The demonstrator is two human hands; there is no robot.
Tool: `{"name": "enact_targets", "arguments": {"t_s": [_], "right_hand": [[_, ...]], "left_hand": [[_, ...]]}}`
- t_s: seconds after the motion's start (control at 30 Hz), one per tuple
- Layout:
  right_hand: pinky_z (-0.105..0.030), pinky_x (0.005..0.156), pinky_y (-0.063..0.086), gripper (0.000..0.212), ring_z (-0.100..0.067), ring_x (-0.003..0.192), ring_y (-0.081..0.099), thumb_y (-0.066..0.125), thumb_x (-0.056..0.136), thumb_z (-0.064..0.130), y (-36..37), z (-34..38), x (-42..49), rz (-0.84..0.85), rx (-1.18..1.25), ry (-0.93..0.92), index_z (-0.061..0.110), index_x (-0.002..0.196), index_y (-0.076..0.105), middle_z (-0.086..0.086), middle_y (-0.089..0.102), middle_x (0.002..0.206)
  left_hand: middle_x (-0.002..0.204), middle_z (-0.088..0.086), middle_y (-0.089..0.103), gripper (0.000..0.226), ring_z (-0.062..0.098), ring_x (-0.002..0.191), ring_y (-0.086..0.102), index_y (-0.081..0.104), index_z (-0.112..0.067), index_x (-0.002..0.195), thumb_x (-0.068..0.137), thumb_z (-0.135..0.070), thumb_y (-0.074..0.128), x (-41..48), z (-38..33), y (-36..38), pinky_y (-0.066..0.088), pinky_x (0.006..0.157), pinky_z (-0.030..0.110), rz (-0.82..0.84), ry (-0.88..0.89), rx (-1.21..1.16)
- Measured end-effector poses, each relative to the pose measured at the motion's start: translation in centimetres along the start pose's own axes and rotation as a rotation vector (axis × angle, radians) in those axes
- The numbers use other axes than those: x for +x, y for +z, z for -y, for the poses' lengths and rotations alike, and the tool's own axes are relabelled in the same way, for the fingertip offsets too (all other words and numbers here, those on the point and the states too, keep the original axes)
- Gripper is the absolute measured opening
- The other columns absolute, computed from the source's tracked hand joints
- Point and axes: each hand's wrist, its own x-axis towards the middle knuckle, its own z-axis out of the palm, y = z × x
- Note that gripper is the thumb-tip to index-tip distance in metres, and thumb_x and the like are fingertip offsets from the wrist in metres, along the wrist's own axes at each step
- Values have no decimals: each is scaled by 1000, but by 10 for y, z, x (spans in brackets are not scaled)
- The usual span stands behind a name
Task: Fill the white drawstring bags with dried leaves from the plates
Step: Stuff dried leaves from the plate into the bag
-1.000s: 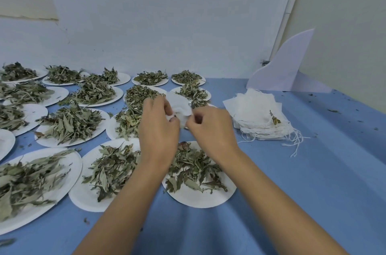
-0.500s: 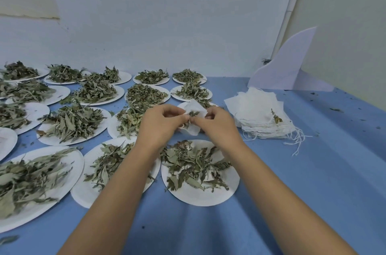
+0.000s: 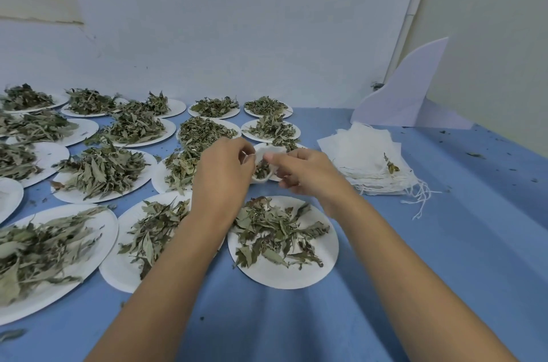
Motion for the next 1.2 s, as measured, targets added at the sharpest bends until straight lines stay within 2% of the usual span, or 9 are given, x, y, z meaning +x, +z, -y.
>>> {"name": "enact_targets", "arguments": {"t_s": [0.1,0.17,0.23,0.37,0.5,0.67,0.87,1.0,1.2], "right_hand": [[-20,61,43,33,1,60,53,80,70,45,-12,6,-2,122,-501,-209,16,71,63,13,61,68],[-19,88,42,39,8,99,55,80,70,47,-14,8,-6,404,-657,-202,31,103,68,22,64,107],[-20,106,27,74,5,130,34,80,70,46,-10,7,-10,601,-729,-179,41,136,46,23,41,143],[-25,113,12,91,-1,142,10,81,69,44,4,4,-13,745,-902,-224,50,143,27,20,13,156],[-37,117,18,73,-11,144,15,79,74,35,10,4,-15,750,-1004,-257,49,136,43,11,15,158],[-18,95,31,45,-10,128,44,77,76,18,9,3,-14,575,-983,-316,34,117,67,9,48,143],[-29,82,48,32,-14,93,63,76,78,11,9,-2,-11,439,-951,-345,24,107,74,1,72,107],[-8,45,37,32,9,49,49,71,79,1,9,-2,-14,390,-921,-355,21,103,75,14,62,66],[-11,39,27,28,-6,37,37,68,78,-1,-6,13,-16,327,-673,-329,19,95,78,23,50,41]], "left_hand": [[91,-2,62,11,12,79,55,70,-14,96,92,-18,60,2,4,-1,37,66,20,-121,-15,-20],[89,-3,62,11,10,79,55,70,-15,95,92,-19,60,4,5,-1,33,63,15,-166,-35,-45],[88,-2,63,10,9,78,54,70,-15,93,91,-19,60,5,6,-1,31,64,14,-172,-50,-55],[86,-1,64,10,11,78,55,70,-14,91,91,-19,61,5,9,0,34,68,18,-169,-49,-63],[85,0,64,10,12,77,56,69,-14,91,91,-19,61,5,10,0,36,68,21,-162,-45,-83],[80,-5,61,8,4,71,52,68,-16,88,91,-17,60,5,10,1,35,60,14,-150,-33,-99],[76,-9,57,9,0,68,49,67,-16,85,90,-14,60,4,8,2,36,61,4,-133,-17,-89],[78,-8,57,10,4,70,49,66,-16,85,90,-14,59,4,7,3,34,57,16,-137,-35,-84],[90,-3,58,12,11,80,52,68,-12,95,93,-14,57,1,7,4,33,70,17,-199,-44,-53]]}}
